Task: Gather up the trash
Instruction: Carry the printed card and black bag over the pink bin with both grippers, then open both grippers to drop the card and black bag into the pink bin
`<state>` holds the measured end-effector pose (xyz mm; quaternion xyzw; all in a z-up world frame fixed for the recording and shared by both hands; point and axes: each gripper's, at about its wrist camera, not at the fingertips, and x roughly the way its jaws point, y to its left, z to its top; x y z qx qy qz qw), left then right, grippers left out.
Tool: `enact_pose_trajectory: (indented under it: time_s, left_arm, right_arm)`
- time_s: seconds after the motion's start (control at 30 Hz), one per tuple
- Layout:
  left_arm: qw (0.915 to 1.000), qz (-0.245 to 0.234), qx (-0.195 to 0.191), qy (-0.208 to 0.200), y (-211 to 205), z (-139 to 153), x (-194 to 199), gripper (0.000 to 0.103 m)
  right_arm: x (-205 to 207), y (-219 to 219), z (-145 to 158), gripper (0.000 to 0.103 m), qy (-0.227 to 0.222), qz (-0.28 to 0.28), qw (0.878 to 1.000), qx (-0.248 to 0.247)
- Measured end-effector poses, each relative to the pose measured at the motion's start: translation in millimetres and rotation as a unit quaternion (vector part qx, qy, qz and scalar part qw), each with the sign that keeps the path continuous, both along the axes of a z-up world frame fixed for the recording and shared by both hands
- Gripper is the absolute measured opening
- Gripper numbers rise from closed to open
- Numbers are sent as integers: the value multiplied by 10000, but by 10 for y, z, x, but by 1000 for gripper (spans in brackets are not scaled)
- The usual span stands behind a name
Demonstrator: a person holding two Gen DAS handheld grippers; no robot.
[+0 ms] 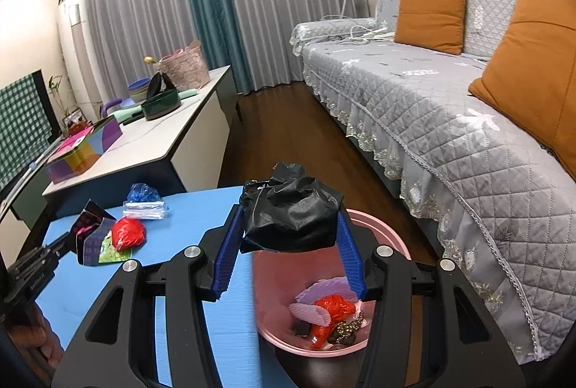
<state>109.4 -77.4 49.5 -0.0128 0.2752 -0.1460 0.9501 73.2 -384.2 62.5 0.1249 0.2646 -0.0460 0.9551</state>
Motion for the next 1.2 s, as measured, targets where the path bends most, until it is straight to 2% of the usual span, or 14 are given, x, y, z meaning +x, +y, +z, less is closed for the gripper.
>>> enact_pose_trajectory:
  time_s: [0.33,0.67,0.93,1.2]
  left_arm:
    - [9983,-566,-127,-13,-477,41,66,6]
    - [9946,-954,-373,177,-1051,-26,402,6]
    - [9912,-1260,-311,261,-1522,-140,607,6]
    - [9869,-1545,-269,385,-1846,-226,718,6]
  right_arm:
    - [53,-225,-46,51,34,-235,9997,101]
    - [143,-327,-179,51,188,-345,9992,-3]
    - [277,-498,-393,51,438,-457,9980,-20]
    - [339,-593,-481,51,527,-511,9973,37]
